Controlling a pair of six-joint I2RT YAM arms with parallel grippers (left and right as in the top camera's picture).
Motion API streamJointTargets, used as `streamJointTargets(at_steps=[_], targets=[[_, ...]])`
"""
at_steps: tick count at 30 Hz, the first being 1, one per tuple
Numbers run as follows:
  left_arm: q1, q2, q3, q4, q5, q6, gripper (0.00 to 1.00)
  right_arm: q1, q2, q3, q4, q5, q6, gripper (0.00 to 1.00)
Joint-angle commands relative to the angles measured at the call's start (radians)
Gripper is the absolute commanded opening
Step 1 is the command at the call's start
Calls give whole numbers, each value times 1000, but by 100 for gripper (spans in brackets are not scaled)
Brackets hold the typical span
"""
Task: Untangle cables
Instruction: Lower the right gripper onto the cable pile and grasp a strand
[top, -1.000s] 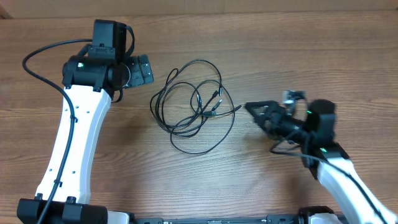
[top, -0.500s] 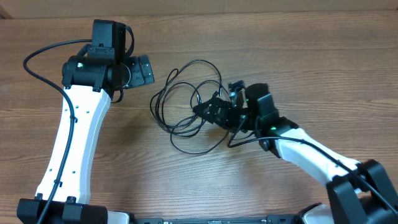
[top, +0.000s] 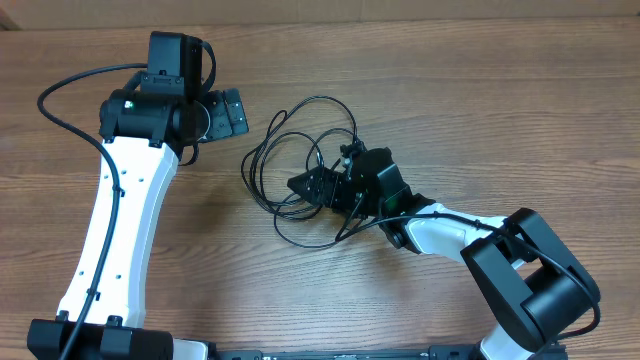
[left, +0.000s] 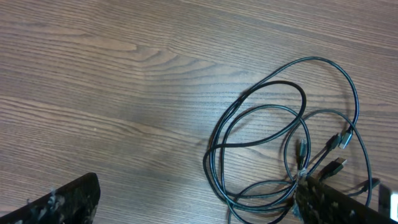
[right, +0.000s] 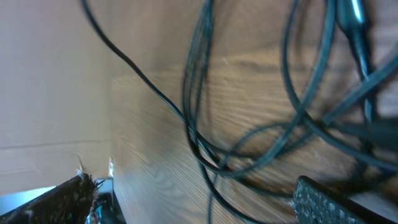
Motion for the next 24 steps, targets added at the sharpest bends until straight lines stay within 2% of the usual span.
streamJointTargets(at_steps=[1,8,24], targets=[[0,5,6,0,8,13,100,8,0,18,42,51,6,100],[0,5,6,0,8,13,100,48,0,18,40,154,13,100],[0,5,6,0,8,12,100,63,52,18,114,182,58,100]])
